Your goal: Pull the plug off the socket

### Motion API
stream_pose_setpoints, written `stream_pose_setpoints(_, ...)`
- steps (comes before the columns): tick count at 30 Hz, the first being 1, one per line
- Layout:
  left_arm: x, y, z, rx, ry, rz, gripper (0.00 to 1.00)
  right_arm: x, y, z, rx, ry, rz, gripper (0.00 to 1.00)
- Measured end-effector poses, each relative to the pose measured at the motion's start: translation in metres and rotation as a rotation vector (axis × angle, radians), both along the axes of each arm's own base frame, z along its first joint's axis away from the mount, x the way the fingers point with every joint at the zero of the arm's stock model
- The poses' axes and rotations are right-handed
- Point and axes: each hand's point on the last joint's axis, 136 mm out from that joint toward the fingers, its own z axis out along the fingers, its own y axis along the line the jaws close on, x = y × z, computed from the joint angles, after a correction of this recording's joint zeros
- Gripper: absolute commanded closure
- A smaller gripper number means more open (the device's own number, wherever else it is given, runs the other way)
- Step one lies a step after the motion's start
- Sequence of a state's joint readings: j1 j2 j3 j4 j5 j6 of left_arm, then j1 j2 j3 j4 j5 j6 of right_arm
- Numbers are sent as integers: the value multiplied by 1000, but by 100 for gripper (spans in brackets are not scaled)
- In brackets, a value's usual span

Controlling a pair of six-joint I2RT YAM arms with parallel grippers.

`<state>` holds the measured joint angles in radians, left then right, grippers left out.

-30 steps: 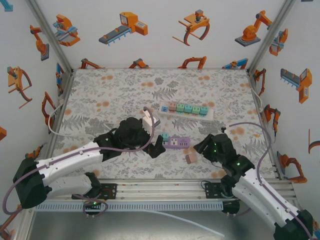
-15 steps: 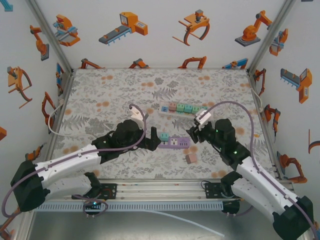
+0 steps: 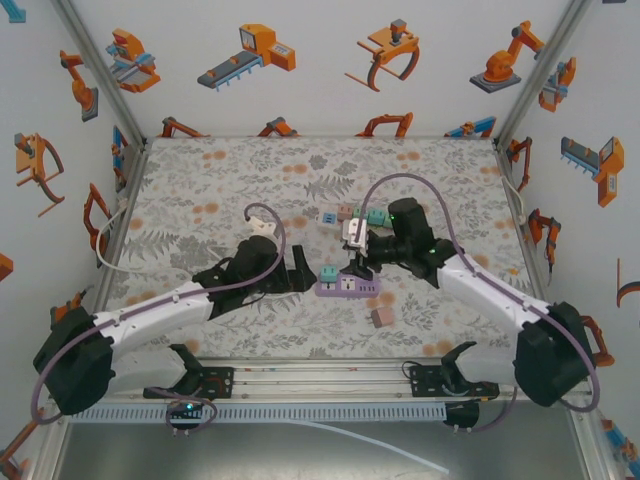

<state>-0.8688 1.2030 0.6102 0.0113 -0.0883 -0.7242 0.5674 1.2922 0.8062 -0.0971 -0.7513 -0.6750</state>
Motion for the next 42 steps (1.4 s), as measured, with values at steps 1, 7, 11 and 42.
stream_pose_setpoints(1,0,-1,-5,5,13,0,1,0,3,-5,-9,8,14,46)
stream_pose_setpoints(7,1,-1,-20,17,47,11,1,3,16,-40,-80,61,80,46)
stream_pose_setpoints(11,2,-4,-27,25,57,7,2,1,19,-58,-110,89,100,47)
stream_pose_setpoints(42,15,-20,-62,96,99,20,35,4,33,-79,-112,84,129,70)
